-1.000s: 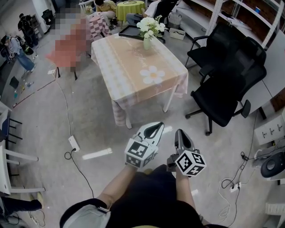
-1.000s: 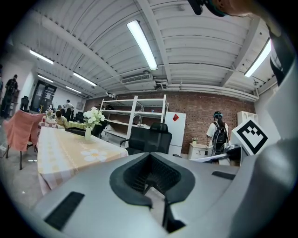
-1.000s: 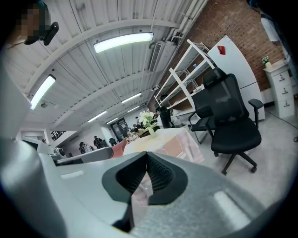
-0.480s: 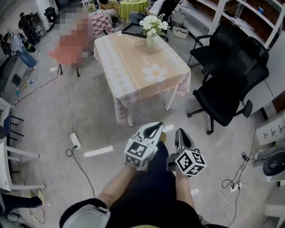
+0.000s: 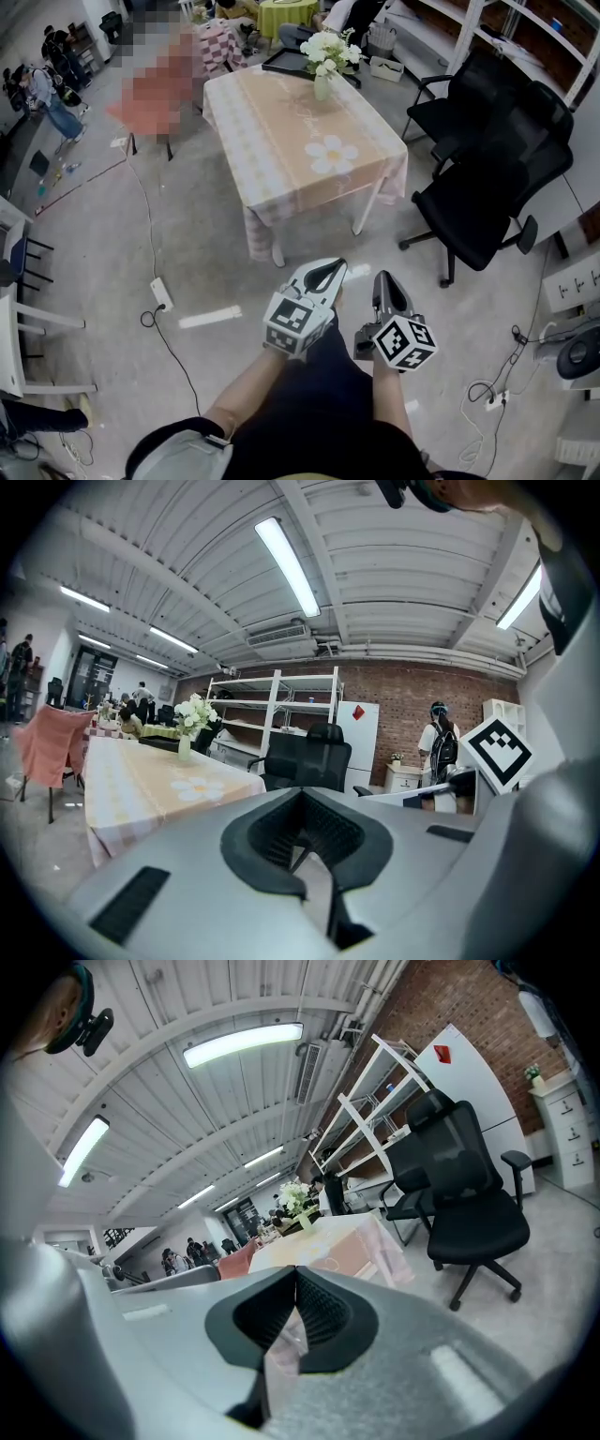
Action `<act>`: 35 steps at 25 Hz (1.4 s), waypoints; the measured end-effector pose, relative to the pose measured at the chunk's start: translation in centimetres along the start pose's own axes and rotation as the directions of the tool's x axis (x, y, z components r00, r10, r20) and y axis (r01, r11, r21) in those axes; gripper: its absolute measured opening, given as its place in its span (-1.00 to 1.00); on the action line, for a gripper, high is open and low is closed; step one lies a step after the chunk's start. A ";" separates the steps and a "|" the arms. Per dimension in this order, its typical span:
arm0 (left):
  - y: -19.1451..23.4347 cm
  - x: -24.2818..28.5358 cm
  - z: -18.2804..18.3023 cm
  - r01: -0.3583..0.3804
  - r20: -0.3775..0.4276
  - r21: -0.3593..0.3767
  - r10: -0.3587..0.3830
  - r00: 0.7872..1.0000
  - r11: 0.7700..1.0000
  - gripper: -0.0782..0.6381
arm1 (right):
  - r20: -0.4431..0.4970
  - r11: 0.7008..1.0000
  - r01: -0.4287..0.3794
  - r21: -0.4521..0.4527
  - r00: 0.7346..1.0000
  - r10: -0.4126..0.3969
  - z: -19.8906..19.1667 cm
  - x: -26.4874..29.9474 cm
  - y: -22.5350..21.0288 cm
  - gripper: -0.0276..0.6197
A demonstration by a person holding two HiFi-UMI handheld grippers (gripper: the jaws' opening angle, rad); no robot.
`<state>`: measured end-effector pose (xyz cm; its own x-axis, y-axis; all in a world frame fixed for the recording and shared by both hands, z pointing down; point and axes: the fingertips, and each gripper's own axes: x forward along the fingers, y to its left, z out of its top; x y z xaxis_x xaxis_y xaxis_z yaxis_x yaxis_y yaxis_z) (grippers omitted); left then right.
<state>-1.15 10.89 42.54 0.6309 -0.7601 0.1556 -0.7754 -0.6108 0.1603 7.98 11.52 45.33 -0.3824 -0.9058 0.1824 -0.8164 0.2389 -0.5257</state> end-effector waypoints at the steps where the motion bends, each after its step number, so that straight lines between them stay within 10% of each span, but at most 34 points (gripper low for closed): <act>1: 0.2 0.2 0.0 -0.004 0.001 0.001 0.004 1.000 1.000 -0.76 | -0.004 1.000 -0.002 -0.001 1.000 0.002 0.0 0.3 -0.2 -0.91; 35: 12.8 13.6 5.1 -0.104 -0.005 -0.030 0.104 0.995 0.994 -0.76 | -0.082 0.998 -0.056 -0.003 0.995 0.056 7.0 19.3 -4.1 -0.91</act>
<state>-2.64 -8.42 41.78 0.5469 -0.8183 0.1765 -0.8357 -0.5215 0.1720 6.96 -9.40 45.19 -0.4616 -0.8593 0.2202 -0.7950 0.2906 -0.5326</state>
